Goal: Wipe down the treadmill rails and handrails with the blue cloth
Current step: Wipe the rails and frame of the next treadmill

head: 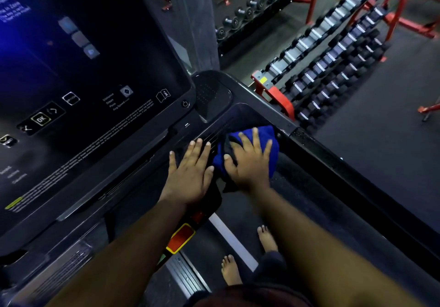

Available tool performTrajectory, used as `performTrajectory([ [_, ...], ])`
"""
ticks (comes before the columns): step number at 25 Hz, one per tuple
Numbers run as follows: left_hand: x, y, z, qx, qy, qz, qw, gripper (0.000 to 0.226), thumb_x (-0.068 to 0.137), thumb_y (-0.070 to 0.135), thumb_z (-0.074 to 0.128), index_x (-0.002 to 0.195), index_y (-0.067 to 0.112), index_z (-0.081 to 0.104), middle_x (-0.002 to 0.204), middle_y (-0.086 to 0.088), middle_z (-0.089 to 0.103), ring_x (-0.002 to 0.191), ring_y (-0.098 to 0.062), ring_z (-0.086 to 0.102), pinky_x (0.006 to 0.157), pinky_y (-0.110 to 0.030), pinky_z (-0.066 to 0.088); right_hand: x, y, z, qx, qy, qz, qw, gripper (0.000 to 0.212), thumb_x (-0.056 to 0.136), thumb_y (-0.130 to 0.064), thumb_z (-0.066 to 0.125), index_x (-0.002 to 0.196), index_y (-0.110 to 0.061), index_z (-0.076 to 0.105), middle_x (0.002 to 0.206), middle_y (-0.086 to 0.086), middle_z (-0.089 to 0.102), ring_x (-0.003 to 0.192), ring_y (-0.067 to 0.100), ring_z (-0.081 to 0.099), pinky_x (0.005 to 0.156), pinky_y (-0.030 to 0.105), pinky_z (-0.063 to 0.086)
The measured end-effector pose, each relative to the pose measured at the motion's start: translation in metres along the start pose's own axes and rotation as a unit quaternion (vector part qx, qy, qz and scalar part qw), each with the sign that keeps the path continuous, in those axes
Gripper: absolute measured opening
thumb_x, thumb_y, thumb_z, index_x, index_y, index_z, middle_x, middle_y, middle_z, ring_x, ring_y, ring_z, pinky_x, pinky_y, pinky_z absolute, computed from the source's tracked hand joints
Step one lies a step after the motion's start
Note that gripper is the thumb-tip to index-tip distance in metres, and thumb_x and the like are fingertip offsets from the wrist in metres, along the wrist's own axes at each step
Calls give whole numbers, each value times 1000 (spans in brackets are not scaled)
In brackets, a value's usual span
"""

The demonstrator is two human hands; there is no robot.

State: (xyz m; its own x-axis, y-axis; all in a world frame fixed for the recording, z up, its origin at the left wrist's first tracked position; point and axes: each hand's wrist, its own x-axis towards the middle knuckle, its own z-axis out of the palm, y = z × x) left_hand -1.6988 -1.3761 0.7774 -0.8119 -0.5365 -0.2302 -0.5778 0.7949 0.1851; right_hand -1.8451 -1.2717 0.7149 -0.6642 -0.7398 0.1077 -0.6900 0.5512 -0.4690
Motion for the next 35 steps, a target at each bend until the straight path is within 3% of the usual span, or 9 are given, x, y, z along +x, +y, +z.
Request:
performTrajectory([
  [3,-2,1,-2,-1,9,4,1000,72,92,54,-2,159,26,-2,167,3,-6,152,-11,-13,119,-60,-7,53,27,-36,-81,-90,-109,987,48,92,-54,37,72,-19,64,79,1,65,92,30,65,93,45,40],
  [9,-1,3,-5,-1,-11,-2,1000,63,102,47,14,158,25,-5,167,4,-11,152,-11,-16,120,-60,-6,-18,-1,-11,-88,-23,-107,990,49,93,-57,37,116,-26,66,124,0,63,125,26,52,113,55,23],
  [12,-1,3,-6,2,-12,-1,1000,62,104,43,18,158,25,-6,166,4,-13,152,-12,-16,120,-60,-7,37,-7,-41,-116,-146,-152,971,46,92,-61,38,80,-25,65,86,-3,67,94,23,65,82,39,44],
  [14,-3,4,-6,4,-12,-2,1000,63,101,46,11,158,25,-4,167,3,-11,152,-12,-14,120,-61,-5,63,-13,-46,-127,-203,-148,959,50,93,-61,37,68,-23,57,72,-1,63,79,24,66,63,32,39],
  [19,-1,3,-5,5,-6,-10,1000,74,89,52,0,158,25,-3,167,3,-9,152,-11,-14,120,-59,-4,-7,18,-20,-117,-60,-211,969,60,96,-66,29,117,-23,65,120,4,63,116,29,56,103,58,36],
  [24,0,1,-1,8,1,-10,1000,76,88,51,2,159,24,1,167,2,-6,153,-13,-10,119,-60,-4,70,10,-51,-134,-211,-204,947,62,89,-77,31,76,-23,60,77,-2,62,79,23,64,58,31,35],
  [27,-3,3,-2,12,7,-11,1000,77,87,51,1,159,24,0,167,3,-6,152,-11,-12,119,-60,-4,39,11,-40,-83,-120,-173,974,61,91,-76,30,89,-27,65,99,-4,67,102,21,62,85,40,43],
  [29,-2,2,-4,3,14,-7,1000,77,87,51,3,159,24,1,167,3,-6,151,-9,-12,119,-60,-4,-4,10,-22,-73,-90,-171,978,67,89,-78,28,125,-31,60,137,-3,55,132,24,44,115,62,18],
  [35,-9,3,-4,21,30,-1,999,79,89,60,7,159,23,-3,167,2,-7,153,-12,-12,119,-63,-6,33,18,-52,-175,-261,-243,918,81,82,-77,43,150,-34,31,149,4,40,139,30,34,110,67,23],
])
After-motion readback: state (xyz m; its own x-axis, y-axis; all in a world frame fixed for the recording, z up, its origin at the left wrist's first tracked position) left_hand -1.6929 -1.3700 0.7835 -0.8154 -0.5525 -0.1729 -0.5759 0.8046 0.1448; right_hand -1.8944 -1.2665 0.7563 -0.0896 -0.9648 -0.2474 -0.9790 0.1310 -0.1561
